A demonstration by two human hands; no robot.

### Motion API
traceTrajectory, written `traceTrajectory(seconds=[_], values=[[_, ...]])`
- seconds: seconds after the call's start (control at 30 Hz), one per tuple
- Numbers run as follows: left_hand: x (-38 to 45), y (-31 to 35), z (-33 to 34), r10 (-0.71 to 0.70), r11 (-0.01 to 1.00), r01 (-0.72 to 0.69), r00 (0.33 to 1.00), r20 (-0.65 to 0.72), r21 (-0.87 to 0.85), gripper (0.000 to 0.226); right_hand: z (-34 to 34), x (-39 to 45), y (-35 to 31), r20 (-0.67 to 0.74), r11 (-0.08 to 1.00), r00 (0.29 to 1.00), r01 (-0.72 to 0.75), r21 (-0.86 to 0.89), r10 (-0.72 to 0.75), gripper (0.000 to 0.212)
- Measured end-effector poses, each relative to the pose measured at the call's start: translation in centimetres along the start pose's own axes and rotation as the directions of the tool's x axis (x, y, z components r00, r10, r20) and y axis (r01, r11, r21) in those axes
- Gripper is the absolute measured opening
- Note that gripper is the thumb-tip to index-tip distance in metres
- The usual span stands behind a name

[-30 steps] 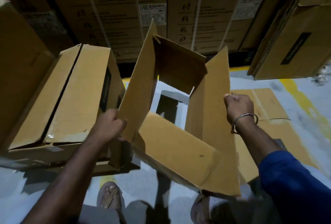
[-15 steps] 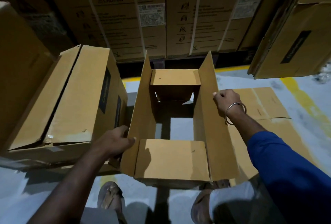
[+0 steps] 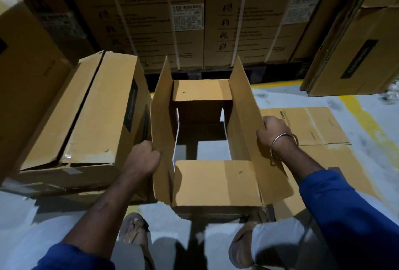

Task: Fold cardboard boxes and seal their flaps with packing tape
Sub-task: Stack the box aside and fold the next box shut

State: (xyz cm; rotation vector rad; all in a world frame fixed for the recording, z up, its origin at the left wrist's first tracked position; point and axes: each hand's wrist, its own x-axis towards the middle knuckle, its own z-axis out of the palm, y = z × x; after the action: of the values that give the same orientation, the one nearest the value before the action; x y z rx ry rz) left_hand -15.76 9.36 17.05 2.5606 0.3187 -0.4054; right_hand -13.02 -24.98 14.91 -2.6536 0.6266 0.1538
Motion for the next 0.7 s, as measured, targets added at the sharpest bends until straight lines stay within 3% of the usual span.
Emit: traceTrajectory(seconds=[0.23, 0.33, 0.4, 0.47, 0.53, 0.6, 0.7], values=[[0.2, -1.8, 0.1, -0.034, 0.998, 0.032, 0.999, 0.034, 0.058, 0.013, 1.2, -0.7, -1.8, 0.017, 0.996, 0.999, 0.051, -0.07, -0.05, 0.022], [0.5, -2.2, 0.0, -0.028, 0.996, 0.022, 0.997, 0.069, 0.084, 0.013, 1.3, -1.7, -2.6, -0.005, 0.989, 0.998, 0.067, -0.133, -0.069, 0.043], [0.7, -2.1, -0.2, -0.025, 0.996, 0.014, 0.992, 0.121, 0.093, 0.012, 1.0, -3.2, -3.5, -0.07, 0.955, 0.978, 0.175, -0.237, -0.197, 0.071], [0.9, -2.0, -0.4, -0.006, 0.997, -0.004, 0.991, 0.136, 0.073, 0.019, 0.8, -4.8, -5.0, -0.093, 0.881, 0.903, 0.381, -0.282, -0.42, 0.072], [1.1, -1.7, -0.4, 0.02, 0.998, -0.027, 0.992, 0.128, 0.052, 0.033, 1.1, -6.7, -6.5, 0.07, 0.811, 0.839, 0.54, -0.227, -0.539, 0.054], [1.1, -1.2, -0.3, 0.033, 0.999, -0.037, 0.993, 0.113, 0.031, 0.049, 2.8, -8.5, -7.3, 0.318, 0.78, 0.792, 0.593, -0.199, -0.521, 0.045], [1.0, -0.7, -0.1, 0.04, 0.999, -0.041, 0.993, 0.111, 0.01, 0.078, 6.5, -9.9, -7.0, 0.596, 0.711, 0.687, 0.654, -0.258, -0.415, 0.061]])
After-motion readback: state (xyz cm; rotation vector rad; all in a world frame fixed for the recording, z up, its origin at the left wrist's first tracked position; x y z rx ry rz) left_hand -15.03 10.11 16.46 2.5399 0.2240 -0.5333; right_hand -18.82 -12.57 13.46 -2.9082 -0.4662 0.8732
